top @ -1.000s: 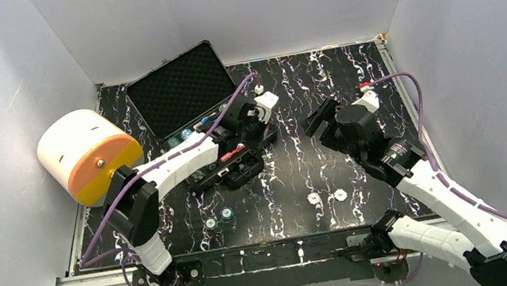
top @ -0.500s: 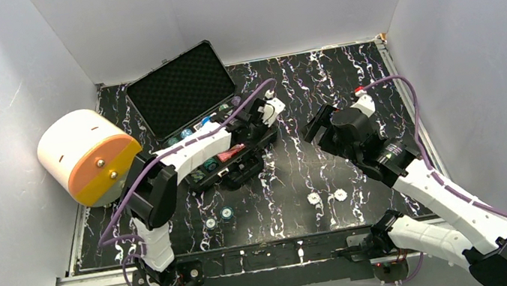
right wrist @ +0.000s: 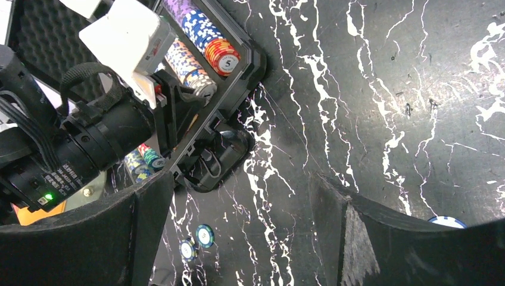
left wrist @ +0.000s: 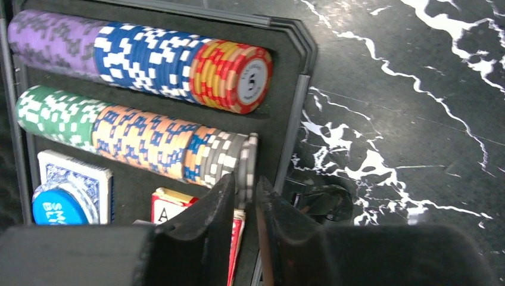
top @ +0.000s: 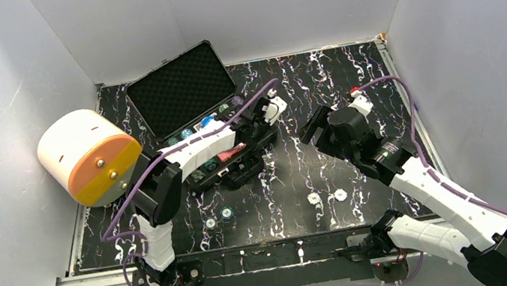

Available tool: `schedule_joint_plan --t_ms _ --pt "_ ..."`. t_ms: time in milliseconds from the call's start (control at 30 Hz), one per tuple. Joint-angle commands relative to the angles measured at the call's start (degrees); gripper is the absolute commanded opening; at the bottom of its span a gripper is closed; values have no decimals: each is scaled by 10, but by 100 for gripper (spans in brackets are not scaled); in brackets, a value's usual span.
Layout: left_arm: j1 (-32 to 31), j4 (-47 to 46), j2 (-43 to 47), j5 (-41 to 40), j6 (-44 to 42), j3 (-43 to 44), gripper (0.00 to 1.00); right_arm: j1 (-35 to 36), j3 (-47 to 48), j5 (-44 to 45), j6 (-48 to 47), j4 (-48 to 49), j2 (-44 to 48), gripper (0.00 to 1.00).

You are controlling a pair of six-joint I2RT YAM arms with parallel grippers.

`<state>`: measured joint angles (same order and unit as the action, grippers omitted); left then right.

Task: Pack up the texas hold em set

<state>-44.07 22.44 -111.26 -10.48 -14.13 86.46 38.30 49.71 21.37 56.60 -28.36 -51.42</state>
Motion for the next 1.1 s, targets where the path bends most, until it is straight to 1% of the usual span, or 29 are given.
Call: schedule_joint_plan --t_ms 0,33,100,267,400,567,667,733,767,800,867,967,1067 --pt "14 15 3 -55 -9 13 26 0 5 -6 -3 24 -8 91" --pt "14 15 6 -51 -9 13 29 0 5 -7 -3 23 -8 91" --pt "15 16 14 -47 -9 13 32 -1 5 -8 -4 23 -9 90" --pt "15 17 28 -33 -8 14 33 0 5 -9 -4 25 -11 90" --pt "21 19 53 8 10 14 36 0 7 -7 -7 21 -13 90" --pt "43 -5 123 76 62 -13 53 0 -2 -8 -18 6 -25 90" --pt "61 -43 187 110 113 -64 68 -1 -10 -18 -21 -2 -40 90" --pt "71 -70 234 126 146 -100 78 0 -16 -42 -42 6 -59 89" --pt "74 -81 258 125 162 -117 82 0 -16 -52 -51 5 -71 89" --pt "75 -91 280 118 175 -133 90 0 -14 -71 -62 4 -87 88" --pt "77 -93 321 100 198 -153 98 1 -7 -100 -75 3 -120 85" --pt "79 -85 388 46 214 -155 98 24 4 -123 -97 20 -173 81" --pt "80 -66 429 1 215 -125 98 87 28 -107 -97 35 -229 80"
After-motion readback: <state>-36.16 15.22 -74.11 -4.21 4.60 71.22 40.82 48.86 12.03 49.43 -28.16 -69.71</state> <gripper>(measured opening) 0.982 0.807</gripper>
